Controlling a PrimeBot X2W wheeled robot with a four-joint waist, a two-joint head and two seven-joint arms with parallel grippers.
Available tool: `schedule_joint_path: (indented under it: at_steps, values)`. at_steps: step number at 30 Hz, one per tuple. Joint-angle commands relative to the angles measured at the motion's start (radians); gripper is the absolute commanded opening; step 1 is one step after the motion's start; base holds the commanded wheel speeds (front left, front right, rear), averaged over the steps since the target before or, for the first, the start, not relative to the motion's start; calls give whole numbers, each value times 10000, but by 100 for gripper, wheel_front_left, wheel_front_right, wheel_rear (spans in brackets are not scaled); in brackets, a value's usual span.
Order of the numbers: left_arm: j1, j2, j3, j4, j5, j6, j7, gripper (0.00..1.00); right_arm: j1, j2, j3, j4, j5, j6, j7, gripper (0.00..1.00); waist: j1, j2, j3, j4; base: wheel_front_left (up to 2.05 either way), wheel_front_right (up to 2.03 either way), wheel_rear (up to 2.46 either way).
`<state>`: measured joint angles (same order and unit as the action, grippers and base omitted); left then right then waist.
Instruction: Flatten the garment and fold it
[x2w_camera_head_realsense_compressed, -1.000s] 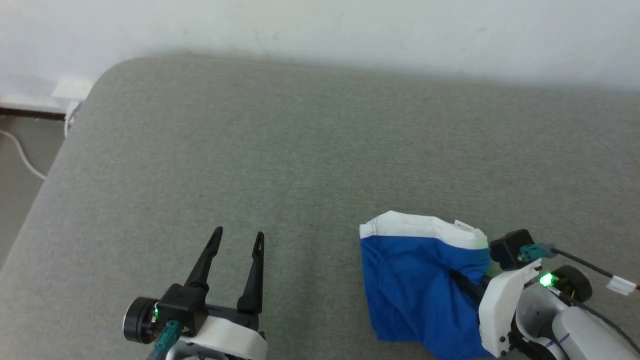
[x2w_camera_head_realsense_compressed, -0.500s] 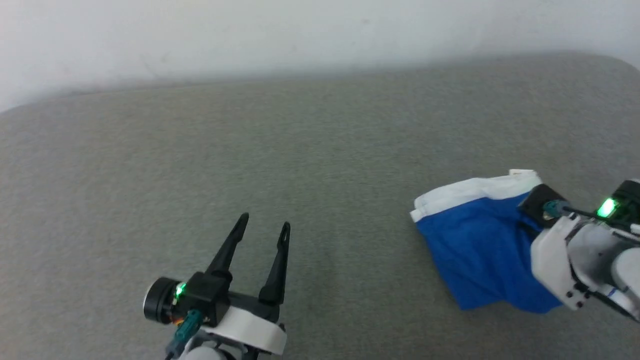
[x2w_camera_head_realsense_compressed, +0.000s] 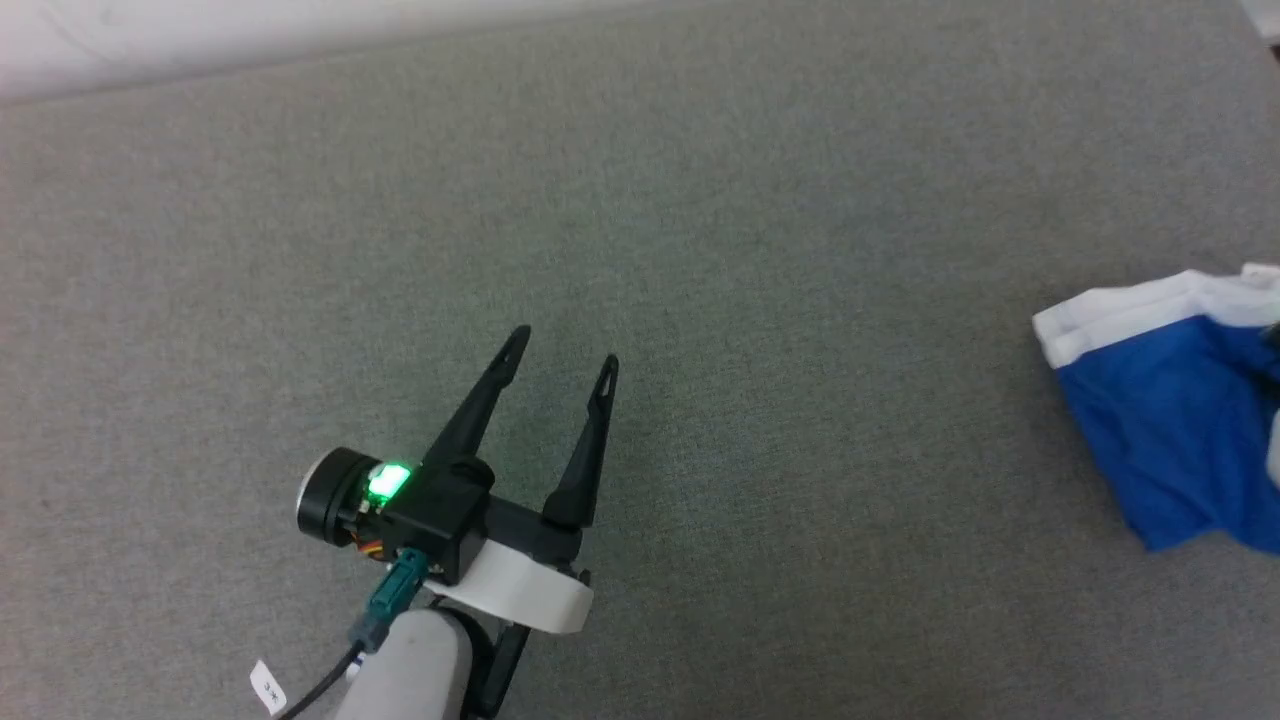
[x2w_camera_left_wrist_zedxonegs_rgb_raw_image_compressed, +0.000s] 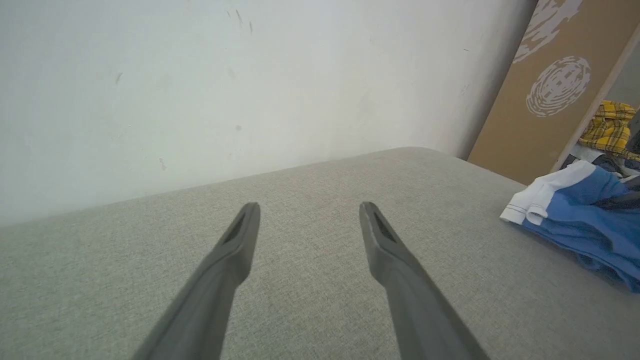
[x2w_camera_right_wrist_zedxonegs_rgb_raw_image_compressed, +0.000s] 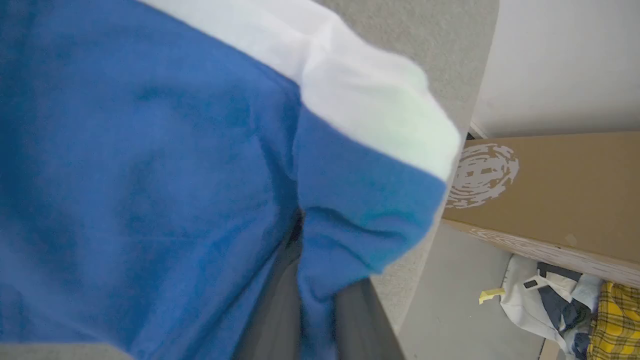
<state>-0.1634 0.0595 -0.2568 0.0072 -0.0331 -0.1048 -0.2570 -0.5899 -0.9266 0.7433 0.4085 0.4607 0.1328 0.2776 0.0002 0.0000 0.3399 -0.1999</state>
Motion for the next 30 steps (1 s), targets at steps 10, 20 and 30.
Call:
schedule_joint_path:
  at_steps: [10, 20, 30]
  values:
    - [-612, 145, -64, -258, 182, -62, -47, 100, -896, -4, -1731, 3157, -1671, -21, -2060, 0, -2, 0, 1812, 512, 0, 0, 0]
    - [-714, 169, -92, -404, 224, -17, -47, 100, -927, 682, -2909, 4879, -2646, -21, -2965, 0, -2, 0, 2141, 628, 0, 0, 0]
    - [-460, 114, -85, -94, 24, 49, -47, 100, -1367, 973, -3665, 5582, -3300, -21, -3440, 100, -2, 0, 1185, 536, 0, 0, 0]
